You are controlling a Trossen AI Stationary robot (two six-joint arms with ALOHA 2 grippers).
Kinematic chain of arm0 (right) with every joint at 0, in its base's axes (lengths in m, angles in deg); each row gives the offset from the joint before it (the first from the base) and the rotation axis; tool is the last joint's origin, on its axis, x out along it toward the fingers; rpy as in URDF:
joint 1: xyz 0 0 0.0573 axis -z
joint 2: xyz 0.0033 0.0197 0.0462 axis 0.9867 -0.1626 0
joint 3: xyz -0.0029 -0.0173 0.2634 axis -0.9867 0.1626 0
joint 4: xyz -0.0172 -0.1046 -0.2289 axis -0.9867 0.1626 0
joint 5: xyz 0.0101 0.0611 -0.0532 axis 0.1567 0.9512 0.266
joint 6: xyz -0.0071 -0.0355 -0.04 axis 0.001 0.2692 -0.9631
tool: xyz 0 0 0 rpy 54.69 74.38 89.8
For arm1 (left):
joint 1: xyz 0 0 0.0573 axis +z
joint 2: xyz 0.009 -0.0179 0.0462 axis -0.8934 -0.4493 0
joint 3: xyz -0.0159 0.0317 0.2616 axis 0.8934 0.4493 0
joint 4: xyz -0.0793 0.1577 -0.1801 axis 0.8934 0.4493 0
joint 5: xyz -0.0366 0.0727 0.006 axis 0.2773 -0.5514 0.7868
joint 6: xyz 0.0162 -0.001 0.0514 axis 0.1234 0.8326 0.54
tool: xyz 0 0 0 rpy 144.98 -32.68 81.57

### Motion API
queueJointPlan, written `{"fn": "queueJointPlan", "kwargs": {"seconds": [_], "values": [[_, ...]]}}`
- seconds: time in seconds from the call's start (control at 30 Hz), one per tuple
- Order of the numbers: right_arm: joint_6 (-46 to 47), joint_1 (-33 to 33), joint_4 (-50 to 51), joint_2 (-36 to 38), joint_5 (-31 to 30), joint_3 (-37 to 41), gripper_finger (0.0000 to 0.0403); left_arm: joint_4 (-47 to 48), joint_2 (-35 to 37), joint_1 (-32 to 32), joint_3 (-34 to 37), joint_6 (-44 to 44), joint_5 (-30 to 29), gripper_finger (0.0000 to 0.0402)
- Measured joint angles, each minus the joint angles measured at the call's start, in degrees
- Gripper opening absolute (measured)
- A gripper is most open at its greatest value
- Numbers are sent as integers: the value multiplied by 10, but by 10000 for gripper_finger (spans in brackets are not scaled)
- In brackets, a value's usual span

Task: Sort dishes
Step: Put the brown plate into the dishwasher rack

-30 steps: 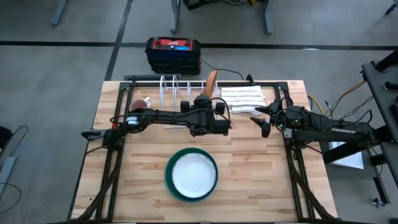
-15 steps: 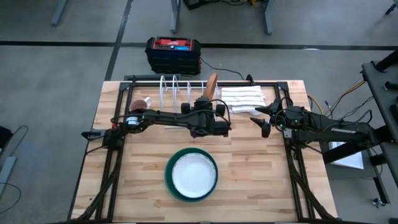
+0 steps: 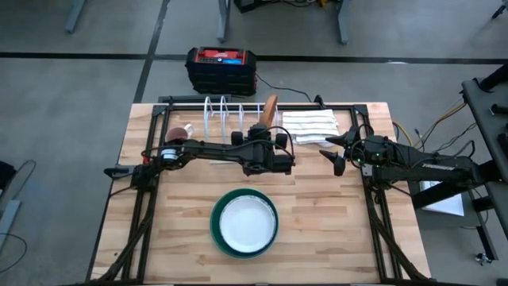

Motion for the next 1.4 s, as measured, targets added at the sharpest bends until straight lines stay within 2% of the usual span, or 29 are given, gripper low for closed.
{"fn": "queueJointPlan", "kwargs": {"seconds": [1.4], "values": [[0,0,11,0,0,0,279,-10,-17,0,0,-15,10,33]]}}
